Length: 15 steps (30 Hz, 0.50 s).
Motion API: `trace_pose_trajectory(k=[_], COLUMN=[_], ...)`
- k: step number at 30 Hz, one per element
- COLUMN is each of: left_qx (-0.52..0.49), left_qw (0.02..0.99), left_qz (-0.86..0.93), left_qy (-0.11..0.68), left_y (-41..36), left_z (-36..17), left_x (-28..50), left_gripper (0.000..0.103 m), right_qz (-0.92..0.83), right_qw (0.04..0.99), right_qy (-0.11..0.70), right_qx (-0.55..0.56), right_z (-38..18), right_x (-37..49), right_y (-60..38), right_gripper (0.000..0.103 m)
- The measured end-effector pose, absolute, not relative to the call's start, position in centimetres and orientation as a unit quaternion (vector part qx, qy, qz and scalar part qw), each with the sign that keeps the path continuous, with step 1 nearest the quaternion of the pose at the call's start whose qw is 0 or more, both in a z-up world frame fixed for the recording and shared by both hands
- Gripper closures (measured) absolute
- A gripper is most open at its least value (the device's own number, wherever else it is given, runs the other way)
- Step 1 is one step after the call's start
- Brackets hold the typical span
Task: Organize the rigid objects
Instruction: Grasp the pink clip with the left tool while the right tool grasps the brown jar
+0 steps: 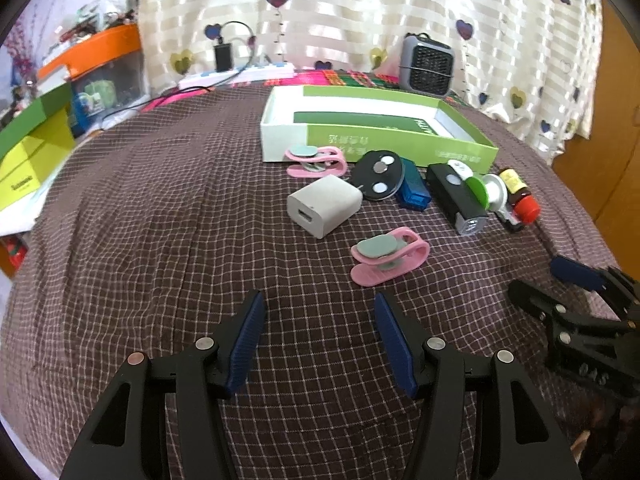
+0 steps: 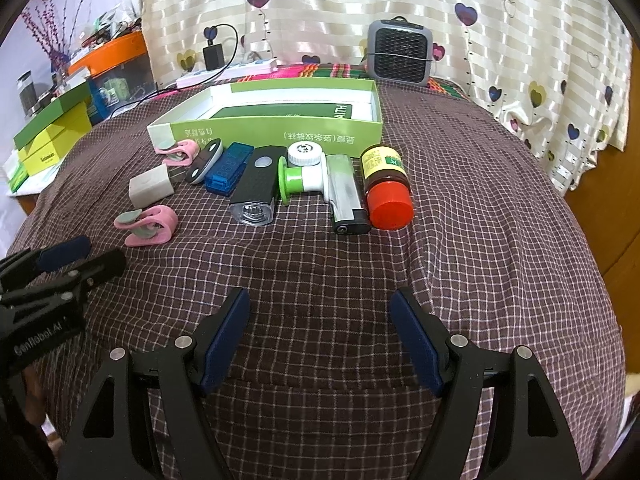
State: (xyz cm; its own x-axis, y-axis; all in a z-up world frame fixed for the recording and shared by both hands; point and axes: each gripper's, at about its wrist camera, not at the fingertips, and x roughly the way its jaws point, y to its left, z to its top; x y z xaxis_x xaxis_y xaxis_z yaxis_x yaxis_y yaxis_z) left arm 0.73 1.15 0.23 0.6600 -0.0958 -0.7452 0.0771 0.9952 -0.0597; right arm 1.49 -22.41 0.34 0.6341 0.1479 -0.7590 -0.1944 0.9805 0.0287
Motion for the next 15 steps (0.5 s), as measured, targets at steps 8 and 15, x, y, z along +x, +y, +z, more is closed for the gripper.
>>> trace_pose_trajectory(k=[8,15], left_qx=[-0.01,0.015], left_qw=[0.907,0.906], left_qz=[-0.108,-0.14], left_qy=[0.406,0.398], left_y=[1.4,0.2], left_z=[1.0,1.9], left_x=[1.6,3.1], left_gripper=[0.047,0.047], right_qz=[0.079,0.069], right_qw=[0.905,0.901], right_qy=[0.418,0.428], right_qx=[-0.021,-0.018], right_z=[0.8,1.1], right_x=[3.4,5.3], right_y=[-24.0,-25.2], right_gripper=[0.029,0.029])
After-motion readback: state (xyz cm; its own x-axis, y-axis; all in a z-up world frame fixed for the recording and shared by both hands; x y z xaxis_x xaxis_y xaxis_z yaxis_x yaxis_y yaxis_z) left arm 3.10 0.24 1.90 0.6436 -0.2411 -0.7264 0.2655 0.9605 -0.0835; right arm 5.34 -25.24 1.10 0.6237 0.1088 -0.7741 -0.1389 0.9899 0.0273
